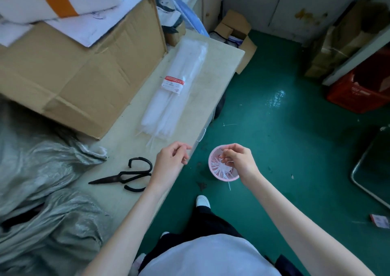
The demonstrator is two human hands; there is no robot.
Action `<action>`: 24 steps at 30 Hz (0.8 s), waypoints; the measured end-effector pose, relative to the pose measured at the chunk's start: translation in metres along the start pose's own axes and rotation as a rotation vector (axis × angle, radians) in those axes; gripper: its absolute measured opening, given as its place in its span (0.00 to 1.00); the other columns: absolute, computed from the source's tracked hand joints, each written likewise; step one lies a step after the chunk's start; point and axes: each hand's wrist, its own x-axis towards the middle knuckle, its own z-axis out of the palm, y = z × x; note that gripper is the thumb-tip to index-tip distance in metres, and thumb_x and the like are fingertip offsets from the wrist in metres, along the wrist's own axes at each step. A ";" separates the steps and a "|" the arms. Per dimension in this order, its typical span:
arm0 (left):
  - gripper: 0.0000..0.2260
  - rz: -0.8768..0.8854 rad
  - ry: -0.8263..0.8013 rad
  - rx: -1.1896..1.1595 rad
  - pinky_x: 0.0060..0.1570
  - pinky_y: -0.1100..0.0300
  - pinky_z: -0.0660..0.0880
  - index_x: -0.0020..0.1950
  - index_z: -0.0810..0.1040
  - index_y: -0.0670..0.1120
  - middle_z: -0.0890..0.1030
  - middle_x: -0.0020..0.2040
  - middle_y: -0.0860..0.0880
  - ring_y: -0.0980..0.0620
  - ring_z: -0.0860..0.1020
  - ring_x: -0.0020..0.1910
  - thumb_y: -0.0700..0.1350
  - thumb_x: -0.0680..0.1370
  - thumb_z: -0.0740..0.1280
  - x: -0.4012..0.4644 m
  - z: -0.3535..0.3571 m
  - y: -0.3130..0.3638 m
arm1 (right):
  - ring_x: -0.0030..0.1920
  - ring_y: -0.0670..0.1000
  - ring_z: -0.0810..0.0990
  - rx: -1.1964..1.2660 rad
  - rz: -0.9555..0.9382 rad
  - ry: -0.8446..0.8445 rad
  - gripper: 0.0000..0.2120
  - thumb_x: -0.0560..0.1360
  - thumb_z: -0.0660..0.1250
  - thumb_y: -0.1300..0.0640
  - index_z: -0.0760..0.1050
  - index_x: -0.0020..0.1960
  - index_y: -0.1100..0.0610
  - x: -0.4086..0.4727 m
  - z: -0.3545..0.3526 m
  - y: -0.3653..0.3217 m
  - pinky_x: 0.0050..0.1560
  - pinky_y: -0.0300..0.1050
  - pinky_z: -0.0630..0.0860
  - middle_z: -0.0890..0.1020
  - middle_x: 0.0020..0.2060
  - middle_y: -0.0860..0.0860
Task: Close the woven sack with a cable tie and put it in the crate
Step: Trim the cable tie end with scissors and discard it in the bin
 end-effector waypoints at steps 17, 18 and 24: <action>0.10 0.075 0.588 -0.145 0.41 0.66 0.72 0.47 0.81 0.49 0.78 0.32 0.55 0.59 0.75 0.35 0.41 0.80 0.61 -0.129 -0.136 -0.042 | 0.31 0.48 0.78 -0.277 -0.248 -0.649 0.08 0.77 0.61 0.68 0.77 0.46 0.60 -0.095 0.186 -0.055 0.40 0.41 0.75 0.80 0.33 0.55; 0.10 0.074 0.620 -0.156 0.41 0.66 0.73 0.47 0.81 0.49 0.78 0.33 0.54 0.59 0.76 0.35 0.41 0.80 0.61 -0.138 -0.143 -0.046 | 0.31 0.47 0.78 -0.282 -0.253 -0.676 0.08 0.77 0.61 0.68 0.77 0.47 0.60 -0.102 0.196 -0.055 0.39 0.38 0.76 0.81 0.33 0.54; 0.10 0.067 0.855 -0.182 0.41 0.69 0.72 0.48 0.81 0.52 0.79 0.35 0.54 0.58 0.78 0.38 0.43 0.81 0.60 -0.195 -0.183 -0.070 | 0.32 0.48 0.78 -0.339 -0.312 -0.826 0.06 0.77 0.61 0.68 0.76 0.47 0.62 -0.146 0.249 -0.042 0.39 0.37 0.76 0.81 0.32 0.52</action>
